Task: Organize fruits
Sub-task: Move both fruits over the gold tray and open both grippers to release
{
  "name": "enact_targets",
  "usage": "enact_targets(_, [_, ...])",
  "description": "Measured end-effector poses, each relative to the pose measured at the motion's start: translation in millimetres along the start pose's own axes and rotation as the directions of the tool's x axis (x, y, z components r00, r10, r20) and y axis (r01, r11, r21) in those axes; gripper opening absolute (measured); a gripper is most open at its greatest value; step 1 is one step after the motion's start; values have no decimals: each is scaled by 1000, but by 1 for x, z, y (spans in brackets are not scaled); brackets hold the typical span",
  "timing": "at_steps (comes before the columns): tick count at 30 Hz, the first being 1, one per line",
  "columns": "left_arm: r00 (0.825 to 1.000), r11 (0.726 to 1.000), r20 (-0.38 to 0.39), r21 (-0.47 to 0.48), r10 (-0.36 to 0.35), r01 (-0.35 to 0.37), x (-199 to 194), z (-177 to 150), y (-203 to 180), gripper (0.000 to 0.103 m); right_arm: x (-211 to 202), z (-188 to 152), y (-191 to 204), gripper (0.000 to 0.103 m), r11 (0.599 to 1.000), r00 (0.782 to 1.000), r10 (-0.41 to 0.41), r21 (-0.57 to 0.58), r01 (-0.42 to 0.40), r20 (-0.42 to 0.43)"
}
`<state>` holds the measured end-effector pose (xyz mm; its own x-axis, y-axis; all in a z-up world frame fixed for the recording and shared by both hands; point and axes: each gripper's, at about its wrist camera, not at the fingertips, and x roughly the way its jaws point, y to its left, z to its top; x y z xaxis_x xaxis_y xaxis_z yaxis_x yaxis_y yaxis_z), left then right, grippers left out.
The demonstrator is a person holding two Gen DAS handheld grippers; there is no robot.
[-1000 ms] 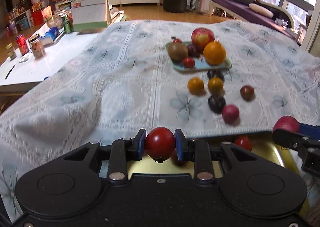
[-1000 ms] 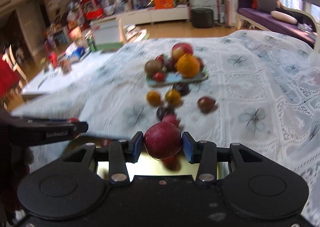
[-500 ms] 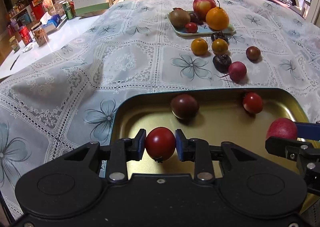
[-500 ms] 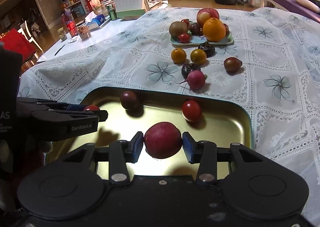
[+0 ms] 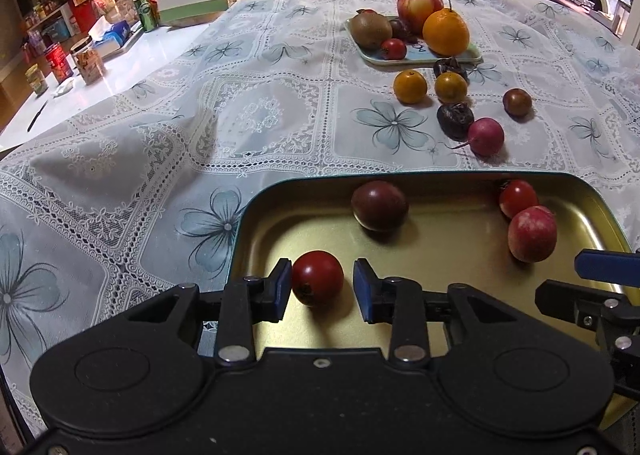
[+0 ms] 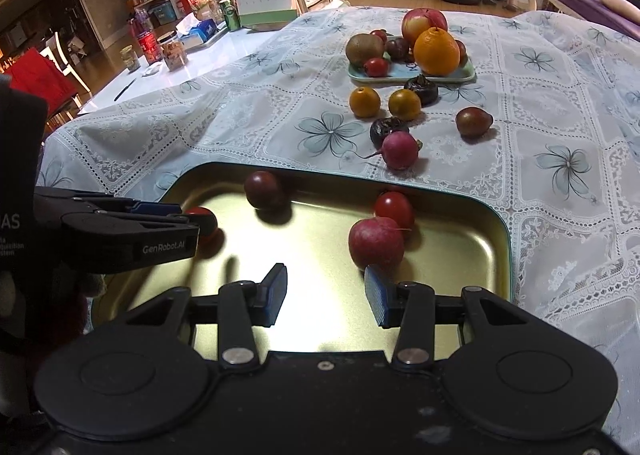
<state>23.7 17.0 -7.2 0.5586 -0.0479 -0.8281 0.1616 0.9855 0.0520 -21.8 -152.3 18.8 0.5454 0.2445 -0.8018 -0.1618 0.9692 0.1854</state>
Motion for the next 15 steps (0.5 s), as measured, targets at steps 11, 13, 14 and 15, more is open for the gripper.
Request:
enact_targets(11, [1000, 1000, 0, -3, 26, -26, 0, 0, 0, 44, 1, 0, -4, 46, 999, 999, -31, 13, 32, -15])
enact_targets(13, [1000, 1000, 0, 1, 29, -29, 0, 0, -1, 44, 1, 1, -4, 46, 999, 999, -32, 14, 33, -17])
enact_targets(14, [1000, 1000, 1, 2, 29, -29, 0, 0, -1, 44, 1, 1, -4, 46, 999, 999, -33, 15, 34, -18])
enact_targets(15, [1000, 1000, 1, 3, 30, -30, 0, 0, -2, 44, 1, 1, -5, 46, 999, 999, -36, 15, 36, -19])
